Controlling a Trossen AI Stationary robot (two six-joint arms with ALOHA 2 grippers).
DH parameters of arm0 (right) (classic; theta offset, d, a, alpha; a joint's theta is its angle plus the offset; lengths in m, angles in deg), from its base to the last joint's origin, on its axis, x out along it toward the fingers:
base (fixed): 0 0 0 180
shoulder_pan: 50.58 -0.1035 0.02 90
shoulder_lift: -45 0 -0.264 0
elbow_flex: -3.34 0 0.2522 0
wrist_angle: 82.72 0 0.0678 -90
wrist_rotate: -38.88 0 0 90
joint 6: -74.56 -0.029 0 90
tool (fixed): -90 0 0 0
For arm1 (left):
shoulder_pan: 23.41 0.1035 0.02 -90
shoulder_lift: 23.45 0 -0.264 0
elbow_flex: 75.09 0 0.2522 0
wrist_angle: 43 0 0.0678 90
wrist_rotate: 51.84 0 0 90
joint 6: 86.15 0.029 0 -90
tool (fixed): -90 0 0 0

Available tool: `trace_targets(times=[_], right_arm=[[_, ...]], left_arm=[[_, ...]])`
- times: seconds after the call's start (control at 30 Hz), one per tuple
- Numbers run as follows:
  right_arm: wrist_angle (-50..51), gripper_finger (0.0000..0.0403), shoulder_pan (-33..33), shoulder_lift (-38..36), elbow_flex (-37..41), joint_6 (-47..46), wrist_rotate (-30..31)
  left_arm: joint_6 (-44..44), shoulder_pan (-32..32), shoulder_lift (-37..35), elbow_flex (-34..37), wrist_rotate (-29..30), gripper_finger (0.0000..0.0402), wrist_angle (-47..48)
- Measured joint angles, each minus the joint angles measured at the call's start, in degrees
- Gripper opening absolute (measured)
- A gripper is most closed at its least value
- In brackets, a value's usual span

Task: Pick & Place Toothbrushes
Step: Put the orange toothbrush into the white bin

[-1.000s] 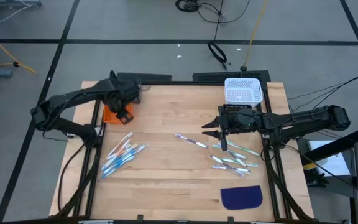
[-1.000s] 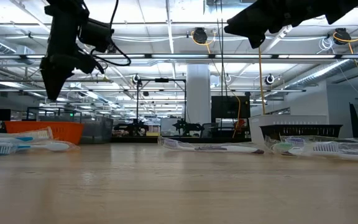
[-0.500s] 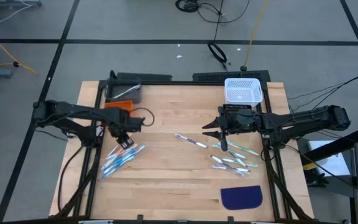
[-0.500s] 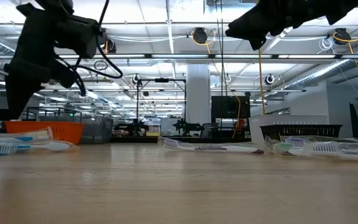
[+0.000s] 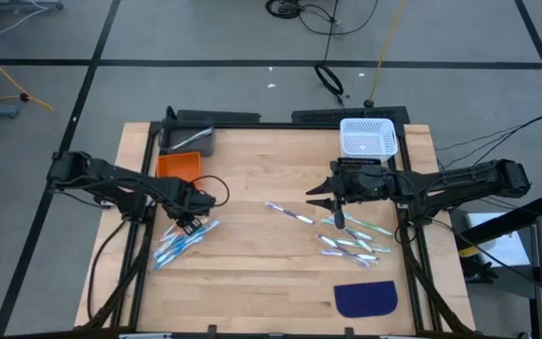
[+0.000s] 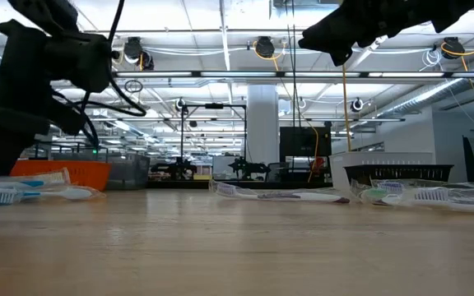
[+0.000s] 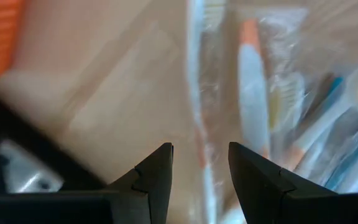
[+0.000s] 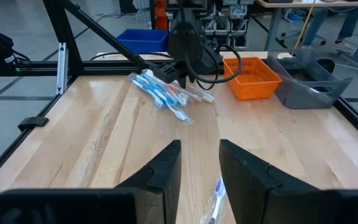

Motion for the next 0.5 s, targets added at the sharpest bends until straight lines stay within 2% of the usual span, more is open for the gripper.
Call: trace_targets(times=[0.17,0.4,0.5], right_arm=[[0.0,0.01,0.0,0.0,0.0,0.0,0.0],[0.0,0.01,0.0,0.0,0.0,0.0,0.0],[0.0,0.01,0.0,0.0,0.0,0.0,0.0]], left_arm=[[0.5,0.0,0.0,1.8,-0.5,0.0159,-4.7],[-0.4,0.0,0.0,2.2,0.5,0.0158,-4.6],[-0.7,0.0,0.0,2.2,0.8,0.0143,-4.5]])
